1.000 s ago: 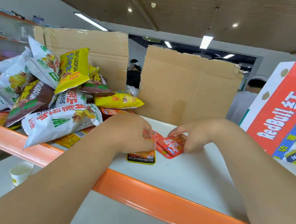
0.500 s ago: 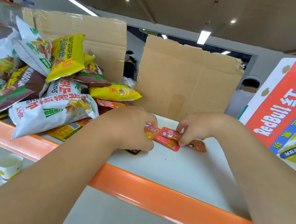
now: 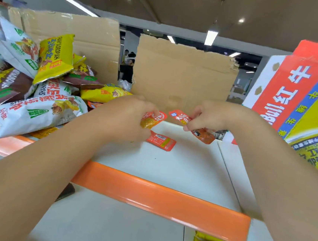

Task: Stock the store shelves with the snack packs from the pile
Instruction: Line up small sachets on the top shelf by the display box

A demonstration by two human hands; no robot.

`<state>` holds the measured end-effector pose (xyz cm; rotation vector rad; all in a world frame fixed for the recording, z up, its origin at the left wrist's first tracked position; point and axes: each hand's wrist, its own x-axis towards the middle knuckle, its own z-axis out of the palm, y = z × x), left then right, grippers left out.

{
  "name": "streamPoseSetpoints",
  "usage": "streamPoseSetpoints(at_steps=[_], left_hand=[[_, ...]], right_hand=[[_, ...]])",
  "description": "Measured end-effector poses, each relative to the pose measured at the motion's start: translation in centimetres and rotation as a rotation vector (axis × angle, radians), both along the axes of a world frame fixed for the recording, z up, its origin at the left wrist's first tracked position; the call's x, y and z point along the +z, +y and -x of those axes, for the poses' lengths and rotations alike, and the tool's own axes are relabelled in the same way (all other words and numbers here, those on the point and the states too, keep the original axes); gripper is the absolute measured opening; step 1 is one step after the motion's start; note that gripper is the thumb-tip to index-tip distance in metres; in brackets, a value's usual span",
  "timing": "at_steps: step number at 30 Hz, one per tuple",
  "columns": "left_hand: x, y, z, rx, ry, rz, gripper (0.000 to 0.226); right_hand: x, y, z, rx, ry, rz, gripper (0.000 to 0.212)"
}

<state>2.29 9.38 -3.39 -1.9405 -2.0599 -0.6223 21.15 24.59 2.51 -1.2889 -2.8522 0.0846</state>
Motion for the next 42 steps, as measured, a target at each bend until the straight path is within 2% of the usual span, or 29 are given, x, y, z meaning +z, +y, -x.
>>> streamPoseSetpoints(at_steps=[7, 15, 18, 22, 24, 28, 32, 34, 37, 40, 42], left_hand=[[2.9, 3.0, -9.7, -0.116, 0.004, -0.019, 0.048], [5.4, 10.7, -28.2, -0.305, -0.082, 0.005, 0.030], [5.4, 14.1, -35.6, -0.341, -0.044, 0.032, 0.034], [4.6, 19.1, -44.0, -0.364, 0.008, 0.089, 0.035], [4.4, 21.2, -47.2, -0.364, 0.000, 0.124, 0.029], [4.1, 24.3, -50.6, -0.272, 0.012, 0.193, 0.034], [2.5, 26.1, -50.0, -0.197, -0.028, 0.216, 0.022], [1.3, 26.2, -49.0, -0.178, -0.069, 0.227, 0.028], [0.6, 26.0, -48.0, -0.155, -0.115, 0.275, 0.028], [0.8, 26.1, -47.5, -0.143, -0.195, 0.272, 0.020], [1.1, 26.2, -47.5, -0.121, -0.224, 0.235, 0.022]], right_hand=[[2.1, 1.0, -13.2, -0.092, 0.076, -0.046, 0.047], [2.3, 6.5, -35.1, -0.340, 0.146, -0.071, 0.057], [2.0, 9.0, -42.7, -0.413, 0.145, -0.100, 0.058], [1.5, 11.9, -49.9, -0.457, 0.101, -0.094, 0.075], [1.1, 13.3, -51.8, -0.464, 0.098, -0.073, 0.068], [0.4, 15.5, -50.8, -0.403, 0.035, -0.074, 0.057], [-0.3, 16.3, -47.9, -0.312, -0.007, -0.102, 0.050], [-1.2, 16.8, -46.6, -0.248, -0.024, -0.081, 0.046], [-2.3, 17.3, -46.1, -0.235, -0.055, -0.040, 0.057], [-2.0, 18.7, -47.3, -0.278, 0.061, -0.097, 0.062], [-1.6, 19.6, -48.4, -0.308, 0.137, -0.159, 0.053]])
